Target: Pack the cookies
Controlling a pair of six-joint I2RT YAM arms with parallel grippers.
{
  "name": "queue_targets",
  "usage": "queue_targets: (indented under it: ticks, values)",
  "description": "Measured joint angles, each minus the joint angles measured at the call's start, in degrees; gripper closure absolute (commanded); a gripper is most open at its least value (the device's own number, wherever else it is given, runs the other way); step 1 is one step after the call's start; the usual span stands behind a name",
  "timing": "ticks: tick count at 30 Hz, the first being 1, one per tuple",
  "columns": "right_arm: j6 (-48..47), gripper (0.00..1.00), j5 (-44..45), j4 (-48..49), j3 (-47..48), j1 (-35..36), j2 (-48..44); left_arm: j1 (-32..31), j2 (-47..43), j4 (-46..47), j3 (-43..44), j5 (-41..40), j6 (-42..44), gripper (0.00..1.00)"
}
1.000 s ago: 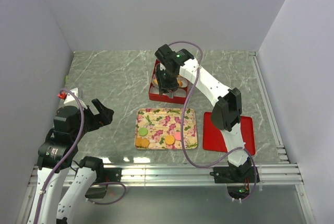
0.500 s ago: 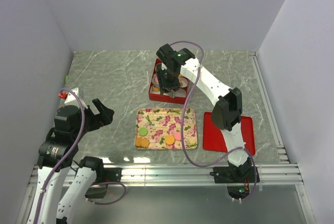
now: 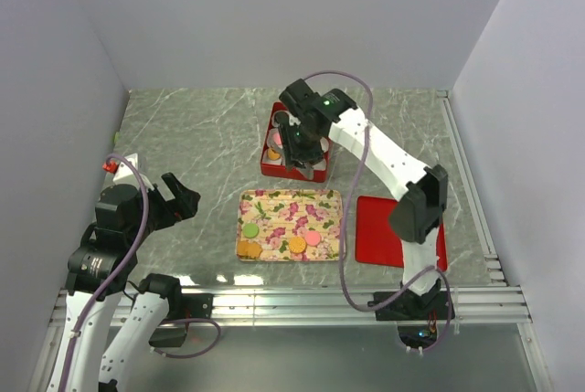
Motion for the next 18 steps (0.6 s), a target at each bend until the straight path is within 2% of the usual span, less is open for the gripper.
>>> queue_targets:
  ticks: [10,13,18]
  values:
    - [7.0,0.47,3.0,4.1,-18.1,16.7,-15.8,-1.4,-0.3,0.0,0.0,0.0,0.0,0.01]
    - [9.7,0.47,3.9,4.6,-21.6,21.3,-16.1,-1.9,-0.8,0.0,0.0,0.0,0.0,0.01]
    - [12.4,0.47,6.8,4.0,-21.5,26.8,-12.3,-2.5,-1.8,0.0,0.0,0.0,-0.1,0.01]
